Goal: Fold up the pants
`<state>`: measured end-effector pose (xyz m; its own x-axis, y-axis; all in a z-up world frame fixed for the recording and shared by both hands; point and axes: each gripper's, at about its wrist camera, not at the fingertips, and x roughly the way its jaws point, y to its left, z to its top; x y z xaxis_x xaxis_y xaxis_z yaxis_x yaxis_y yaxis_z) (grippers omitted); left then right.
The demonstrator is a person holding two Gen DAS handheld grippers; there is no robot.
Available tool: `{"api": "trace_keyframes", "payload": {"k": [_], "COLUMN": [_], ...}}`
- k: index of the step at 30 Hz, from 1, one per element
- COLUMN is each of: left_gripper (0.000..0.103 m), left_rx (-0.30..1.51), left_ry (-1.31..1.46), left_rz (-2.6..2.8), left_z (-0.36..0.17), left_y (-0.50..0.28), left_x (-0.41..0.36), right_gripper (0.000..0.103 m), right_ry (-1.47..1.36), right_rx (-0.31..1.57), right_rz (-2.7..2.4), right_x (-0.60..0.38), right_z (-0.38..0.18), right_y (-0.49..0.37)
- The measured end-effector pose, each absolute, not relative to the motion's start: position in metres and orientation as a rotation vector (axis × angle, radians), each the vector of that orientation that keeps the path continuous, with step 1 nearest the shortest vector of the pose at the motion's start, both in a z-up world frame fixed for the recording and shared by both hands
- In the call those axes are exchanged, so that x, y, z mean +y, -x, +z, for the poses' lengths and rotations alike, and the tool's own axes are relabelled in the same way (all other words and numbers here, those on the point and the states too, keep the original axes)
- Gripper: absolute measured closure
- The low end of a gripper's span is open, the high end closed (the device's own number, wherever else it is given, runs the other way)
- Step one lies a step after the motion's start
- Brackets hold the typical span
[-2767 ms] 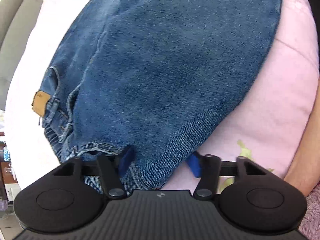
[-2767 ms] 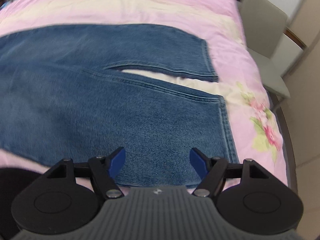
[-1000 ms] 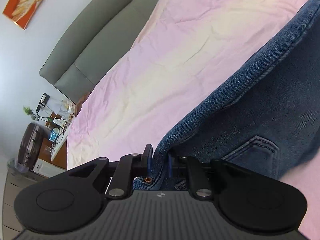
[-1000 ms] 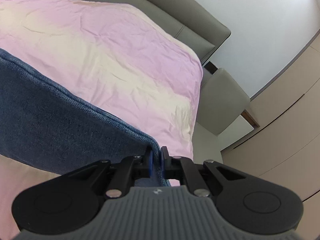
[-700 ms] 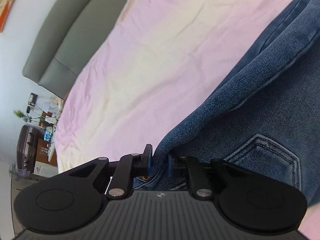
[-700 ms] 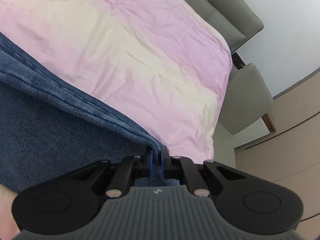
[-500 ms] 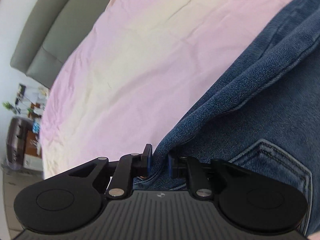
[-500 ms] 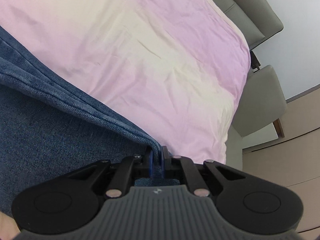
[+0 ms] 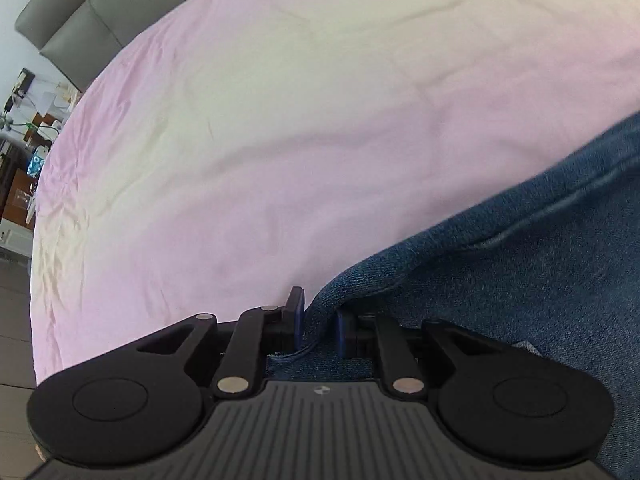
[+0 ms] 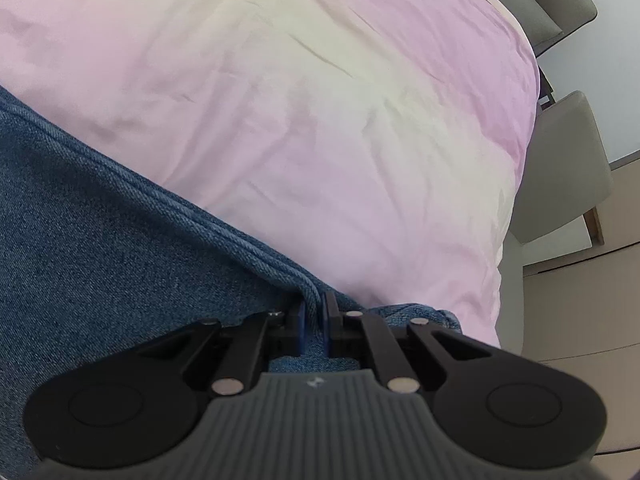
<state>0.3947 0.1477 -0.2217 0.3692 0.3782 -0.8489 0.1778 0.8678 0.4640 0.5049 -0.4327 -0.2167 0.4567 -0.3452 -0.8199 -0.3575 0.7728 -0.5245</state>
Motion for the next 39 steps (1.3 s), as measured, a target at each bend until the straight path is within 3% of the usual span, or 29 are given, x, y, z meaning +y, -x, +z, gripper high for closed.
{"api": "trace_keyframes", "payload": {"k": [5,7,8,10,11,12,17,20,23,26,29,39], "left_gripper": [0.079,0.077,0.072,0.041,0.009,0.006,0.01,0.01,0.02,0.021,0.02,0.015], "left_rx": [1.203,1.198,1.193,1.175,1.162,1.142,1.116,1.082,1.062,1.015,1.005,0.889], "left_ry": [-0.602,-0.608,-0.6,-0.562,-0.554,-0.551,-0.469,-0.311,-0.121,0.082,0.269,0.821], "left_rz": [0.148,0.12,0.109,0.085,0.092,0.094,0.129,0.171,0.213,0.268,0.31,0.404], "left_z": [-0.222,-0.214,-0.208,-0.194,-0.186,-0.179,-0.142,-0.121,-0.108,-0.099,-0.103,-0.189], "left_y": [-0.386,-0.378,-0.374,-0.363,-0.358,-0.352,-0.315,-0.288,-0.262,-0.234,-0.21,-0.147], "left_x": [0.149,0.155,0.158,0.164,0.167,0.164,0.17,0.184,0.201,0.213,0.233,0.28], "right_gripper": [0.101,0.093,0.084,0.061,0.04,0.027,0.025,0.024,0.024,0.024,0.026,0.03], "right_ry": [0.791,0.774,0.769,0.73,0.712,0.699,0.611,0.472,0.326,0.2,0.06,-0.46], "right_rx": [1.117,1.113,1.105,1.094,1.082,1.071,1.052,1.052,1.062,1.062,1.062,0.946], "right_rz": [-0.005,-0.019,-0.032,-0.041,-0.046,-0.049,-0.054,-0.053,-0.046,-0.049,-0.072,-0.193], "right_x": [-0.424,-0.426,-0.426,-0.429,-0.429,-0.429,-0.432,-0.439,-0.449,-0.46,-0.476,-0.552], "right_z": [-0.22,-0.214,-0.211,-0.2,-0.193,-0.187,-0.152,-0.133,-0.123,-0.121,-0.128,-0.159], "right_y": [-0.501,-0.5,-0.497,-0.493,-0.49,-0.486,-0.464,-0.436,-0.4,-0.365,-0.338,-0.287]}}
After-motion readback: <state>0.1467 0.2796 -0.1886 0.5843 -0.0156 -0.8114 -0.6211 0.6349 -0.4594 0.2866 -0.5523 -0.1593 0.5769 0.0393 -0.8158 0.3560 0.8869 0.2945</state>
